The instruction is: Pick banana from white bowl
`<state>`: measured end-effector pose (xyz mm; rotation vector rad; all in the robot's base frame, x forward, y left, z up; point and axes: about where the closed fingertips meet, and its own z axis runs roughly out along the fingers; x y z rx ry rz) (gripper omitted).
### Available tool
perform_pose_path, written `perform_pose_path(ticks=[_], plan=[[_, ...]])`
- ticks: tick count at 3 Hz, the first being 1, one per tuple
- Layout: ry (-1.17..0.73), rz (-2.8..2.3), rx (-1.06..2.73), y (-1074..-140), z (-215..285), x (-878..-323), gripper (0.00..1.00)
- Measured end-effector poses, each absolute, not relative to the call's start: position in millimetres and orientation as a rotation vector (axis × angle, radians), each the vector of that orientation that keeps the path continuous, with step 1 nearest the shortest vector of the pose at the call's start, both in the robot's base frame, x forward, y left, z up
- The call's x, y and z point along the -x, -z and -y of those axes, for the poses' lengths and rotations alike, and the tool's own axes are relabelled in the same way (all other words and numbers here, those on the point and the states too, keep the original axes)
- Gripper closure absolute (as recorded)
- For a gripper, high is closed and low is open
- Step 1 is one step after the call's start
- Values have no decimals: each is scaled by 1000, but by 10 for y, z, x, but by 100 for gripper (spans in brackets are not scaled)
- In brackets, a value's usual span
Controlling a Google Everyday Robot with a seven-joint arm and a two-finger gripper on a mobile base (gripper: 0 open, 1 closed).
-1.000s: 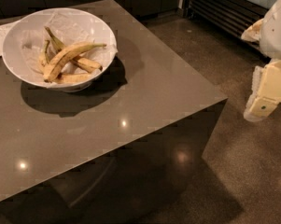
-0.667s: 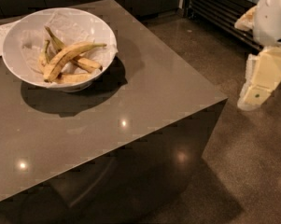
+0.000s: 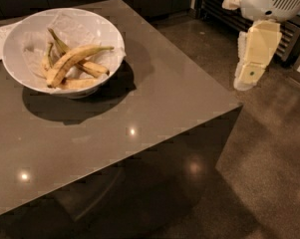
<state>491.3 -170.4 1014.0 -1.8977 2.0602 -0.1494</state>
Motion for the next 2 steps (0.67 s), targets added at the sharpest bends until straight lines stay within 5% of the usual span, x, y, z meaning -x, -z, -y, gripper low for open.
perform_pose_path(ticks=[2], plan=[[181,-2013,1880,-10226,1615,-5012,0]])
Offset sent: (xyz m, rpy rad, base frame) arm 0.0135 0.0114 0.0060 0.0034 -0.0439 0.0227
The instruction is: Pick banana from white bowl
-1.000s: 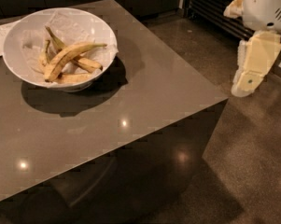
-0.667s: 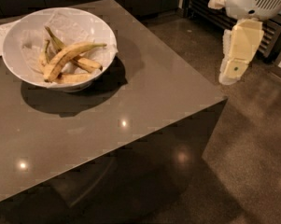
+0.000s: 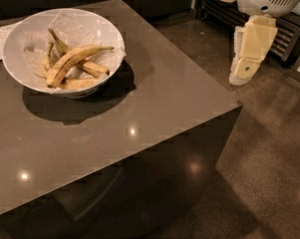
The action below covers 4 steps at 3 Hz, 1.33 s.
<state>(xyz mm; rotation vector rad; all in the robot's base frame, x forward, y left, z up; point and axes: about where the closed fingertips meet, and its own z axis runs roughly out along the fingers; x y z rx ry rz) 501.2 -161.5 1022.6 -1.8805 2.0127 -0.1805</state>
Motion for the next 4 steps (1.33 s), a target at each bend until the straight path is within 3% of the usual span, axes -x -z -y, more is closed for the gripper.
perform_pose_path(ticks=[3,4], plan=[[243,-1714,2072,-10422,825,-5814,0],[247,-1702,2064,-10439,790,-5839,0]])
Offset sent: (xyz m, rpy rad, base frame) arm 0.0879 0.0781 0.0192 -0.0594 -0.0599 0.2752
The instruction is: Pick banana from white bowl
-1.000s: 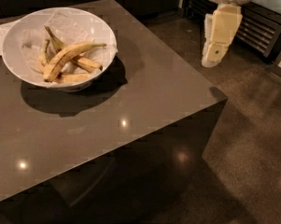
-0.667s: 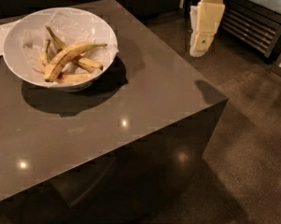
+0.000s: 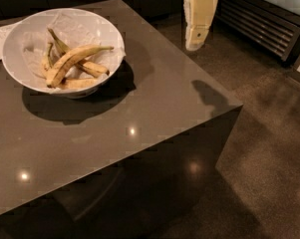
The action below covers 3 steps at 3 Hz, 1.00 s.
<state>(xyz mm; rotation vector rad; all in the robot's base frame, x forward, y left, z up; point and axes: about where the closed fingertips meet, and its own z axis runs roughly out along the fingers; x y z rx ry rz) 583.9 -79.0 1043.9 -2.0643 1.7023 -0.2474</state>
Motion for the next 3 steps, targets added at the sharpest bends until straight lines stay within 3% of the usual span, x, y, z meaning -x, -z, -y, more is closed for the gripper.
perform_pose_path(ticks=[1,3], plan=[[240,-1631,2055,-10514,671,-5918,0],[156,-1449,2155,-10481,-40,-6339,0]])
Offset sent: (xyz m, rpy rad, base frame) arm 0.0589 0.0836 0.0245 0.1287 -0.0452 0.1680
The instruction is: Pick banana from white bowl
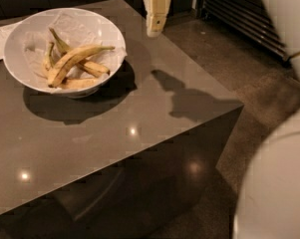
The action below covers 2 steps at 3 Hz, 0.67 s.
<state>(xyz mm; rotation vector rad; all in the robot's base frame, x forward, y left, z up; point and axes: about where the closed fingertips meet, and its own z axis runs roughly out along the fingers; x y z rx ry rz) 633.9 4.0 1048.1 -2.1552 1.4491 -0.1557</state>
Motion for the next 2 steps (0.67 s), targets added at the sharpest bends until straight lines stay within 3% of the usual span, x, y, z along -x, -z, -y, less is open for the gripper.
perform_pose_path(ticks=[2], plan=[[158,-1429,2152,-10500,-107,-6382,0]])
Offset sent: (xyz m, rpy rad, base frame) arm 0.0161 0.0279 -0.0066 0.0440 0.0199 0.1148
